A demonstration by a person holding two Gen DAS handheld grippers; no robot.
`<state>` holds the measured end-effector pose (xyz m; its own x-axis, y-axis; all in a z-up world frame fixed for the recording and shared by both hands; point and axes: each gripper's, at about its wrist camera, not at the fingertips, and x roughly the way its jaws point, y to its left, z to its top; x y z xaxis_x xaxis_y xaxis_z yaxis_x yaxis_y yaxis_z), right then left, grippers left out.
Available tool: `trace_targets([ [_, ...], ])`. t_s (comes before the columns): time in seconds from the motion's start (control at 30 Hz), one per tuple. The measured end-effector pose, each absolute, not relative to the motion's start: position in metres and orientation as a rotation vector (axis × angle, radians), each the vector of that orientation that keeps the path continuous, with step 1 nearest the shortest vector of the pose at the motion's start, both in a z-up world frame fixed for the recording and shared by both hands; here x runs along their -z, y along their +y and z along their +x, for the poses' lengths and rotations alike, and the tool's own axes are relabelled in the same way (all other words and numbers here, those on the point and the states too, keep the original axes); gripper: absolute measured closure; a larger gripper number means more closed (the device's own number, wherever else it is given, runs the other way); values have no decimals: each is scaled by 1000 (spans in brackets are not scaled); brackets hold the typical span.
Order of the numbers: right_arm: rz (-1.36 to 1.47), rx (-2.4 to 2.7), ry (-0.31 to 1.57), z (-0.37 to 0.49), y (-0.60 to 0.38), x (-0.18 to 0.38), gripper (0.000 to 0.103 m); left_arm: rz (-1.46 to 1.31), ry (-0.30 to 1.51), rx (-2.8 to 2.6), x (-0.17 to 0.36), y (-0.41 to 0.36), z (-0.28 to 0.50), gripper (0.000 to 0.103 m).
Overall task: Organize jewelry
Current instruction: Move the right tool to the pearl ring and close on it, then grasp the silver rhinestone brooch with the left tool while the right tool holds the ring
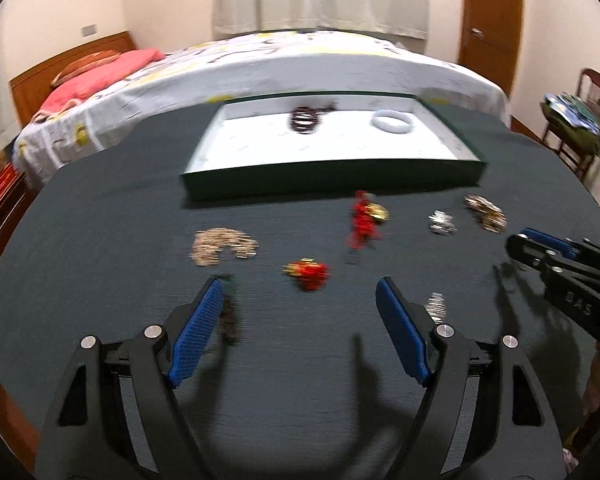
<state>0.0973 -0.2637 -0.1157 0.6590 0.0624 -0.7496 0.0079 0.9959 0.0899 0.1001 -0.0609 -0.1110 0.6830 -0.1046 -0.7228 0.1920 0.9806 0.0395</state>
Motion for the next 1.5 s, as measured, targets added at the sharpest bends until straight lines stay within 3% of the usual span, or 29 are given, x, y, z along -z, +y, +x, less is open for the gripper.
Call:
trace_targets([
  [0.47, 175, -31, 843, 87, -287, 122, 81, 190, 831, 270, 128, -111, 91, 27],
  [0.6, 179, -42, 848, 87, -285, 124, 81, 211, 862, 283, 140, -115, 94, 50],
  [0.67, 179, -45, 849, 86, -284, 125, 81, 190, 867, 299, 142, -114, 95, 54],
  [0.73, 179, -45, 851, 86, -284, 125, 81, 189, 867, 324, 142, -114, 94, 71],
  [0.87, 173, -45, 855, 85, -282, 126, 81, 190, 860, 356, 143, -115, 91, 91],
  [1.5, 135, -56, 840, 84, -270, 117, 81, 134, 803, 312, 115, -86, 92, 91],
])
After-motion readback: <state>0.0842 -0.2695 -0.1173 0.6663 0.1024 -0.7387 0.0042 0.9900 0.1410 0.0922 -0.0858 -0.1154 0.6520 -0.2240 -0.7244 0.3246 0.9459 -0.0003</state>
